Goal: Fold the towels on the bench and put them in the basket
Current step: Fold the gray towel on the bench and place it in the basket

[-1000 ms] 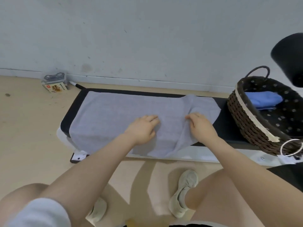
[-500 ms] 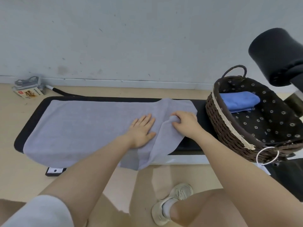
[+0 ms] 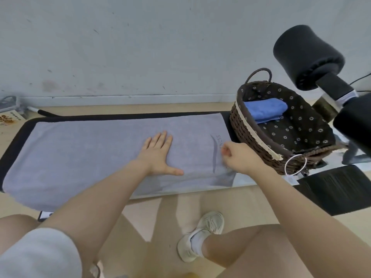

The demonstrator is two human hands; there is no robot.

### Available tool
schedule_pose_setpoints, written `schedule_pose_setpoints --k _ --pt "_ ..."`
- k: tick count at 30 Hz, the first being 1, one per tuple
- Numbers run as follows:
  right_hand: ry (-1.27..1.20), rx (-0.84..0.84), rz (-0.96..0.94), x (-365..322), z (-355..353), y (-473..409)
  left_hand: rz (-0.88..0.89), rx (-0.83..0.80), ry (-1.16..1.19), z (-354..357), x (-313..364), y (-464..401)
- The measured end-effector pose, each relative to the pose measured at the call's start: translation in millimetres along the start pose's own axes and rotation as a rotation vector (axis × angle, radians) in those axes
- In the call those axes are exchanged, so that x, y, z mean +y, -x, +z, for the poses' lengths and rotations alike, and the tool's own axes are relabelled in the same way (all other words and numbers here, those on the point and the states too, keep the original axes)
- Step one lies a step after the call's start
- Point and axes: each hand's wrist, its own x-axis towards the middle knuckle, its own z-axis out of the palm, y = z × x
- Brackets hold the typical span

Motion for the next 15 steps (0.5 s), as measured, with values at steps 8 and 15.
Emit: schedule_pose_setpoints --k 8,15 --pt "0.143 0.119 0.014 -12 27 -3 -0.001 0.005 0.007 -3 0 2" --pt "-0.050 0.058 -0.134 -38 20 -56 -0.106 0.163 0.089 -20 -14 -21"
